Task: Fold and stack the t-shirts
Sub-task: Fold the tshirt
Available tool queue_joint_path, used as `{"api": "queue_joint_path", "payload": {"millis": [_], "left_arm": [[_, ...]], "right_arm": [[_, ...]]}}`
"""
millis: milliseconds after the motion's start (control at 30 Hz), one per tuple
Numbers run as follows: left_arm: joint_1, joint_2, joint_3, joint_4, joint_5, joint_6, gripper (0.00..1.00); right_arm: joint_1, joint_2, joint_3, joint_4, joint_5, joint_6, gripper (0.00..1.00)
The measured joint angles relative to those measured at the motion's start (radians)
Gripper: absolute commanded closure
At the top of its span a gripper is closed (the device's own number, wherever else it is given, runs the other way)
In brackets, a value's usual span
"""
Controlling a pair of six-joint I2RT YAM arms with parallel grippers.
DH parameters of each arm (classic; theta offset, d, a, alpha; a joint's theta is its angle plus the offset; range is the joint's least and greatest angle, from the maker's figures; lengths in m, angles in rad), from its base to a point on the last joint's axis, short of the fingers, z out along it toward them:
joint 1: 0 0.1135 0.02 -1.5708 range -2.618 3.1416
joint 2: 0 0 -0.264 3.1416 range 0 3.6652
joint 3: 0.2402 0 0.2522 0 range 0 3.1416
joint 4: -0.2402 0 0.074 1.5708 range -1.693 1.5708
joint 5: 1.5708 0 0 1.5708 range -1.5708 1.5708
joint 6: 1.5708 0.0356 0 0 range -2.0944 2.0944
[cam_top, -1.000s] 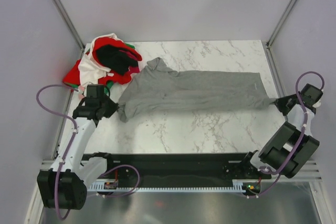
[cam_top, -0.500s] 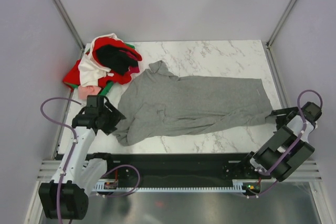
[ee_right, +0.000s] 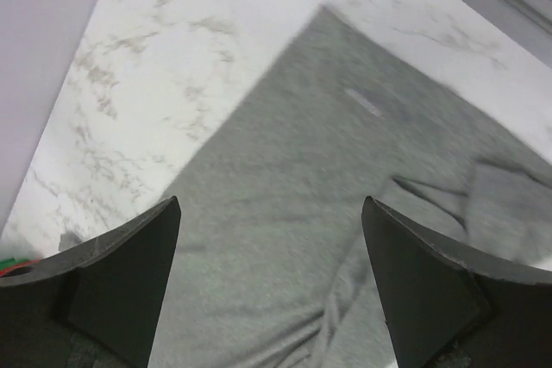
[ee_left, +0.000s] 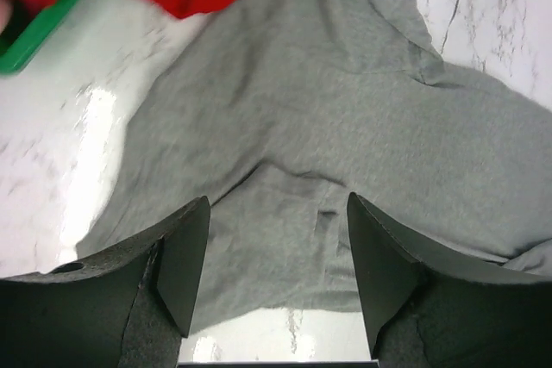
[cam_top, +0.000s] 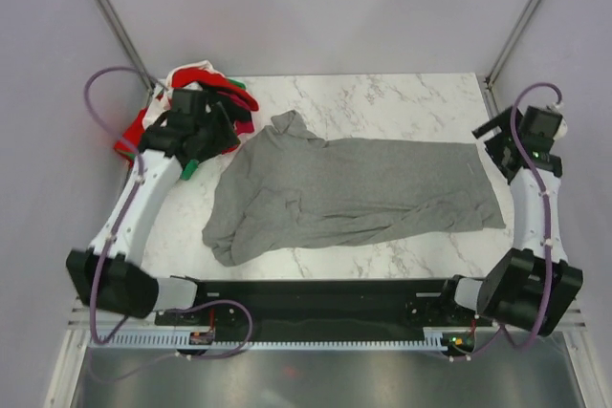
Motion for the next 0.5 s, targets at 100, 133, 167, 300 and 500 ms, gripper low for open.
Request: {"api": "queue_joint_path", "payload": {"millis": [100, 133, 167, 300, 500], "left_arm": [[-0.065, 0.238, 0.165, 0.049, 0.012, 0.068, 0.28], [-0.077, 0.32, 0.221, 0.059, 0.017, 0.09, 0.28], [-0.084, 0.4, 0.286, 0.057, 0.028, 0.11, 0.28], [-0.089, 0.681, 0.524, 0.08, 0.048, 0.174, 0.28], [-0.096, 1.014, 0.784, 0.084, 0.062, 0.23, 0.29]], "right_arm": [[0.105, 0.15, 0.183, 0.015, 0.02, -0.053, 0.06], [0.122, 0.206, 0.238, 0.008, 0.03, -0.074, 0.06], [0.133, 0.254, 0.284, 0.003, 0.037, -0.089, 0.06], [0.164, 0.496, 0.488, -0.052, 0.081, -0.165, 0.07], [0.176, 0.753, 0.661, -0.142, 0.117, -0.22, 0.07]]}}
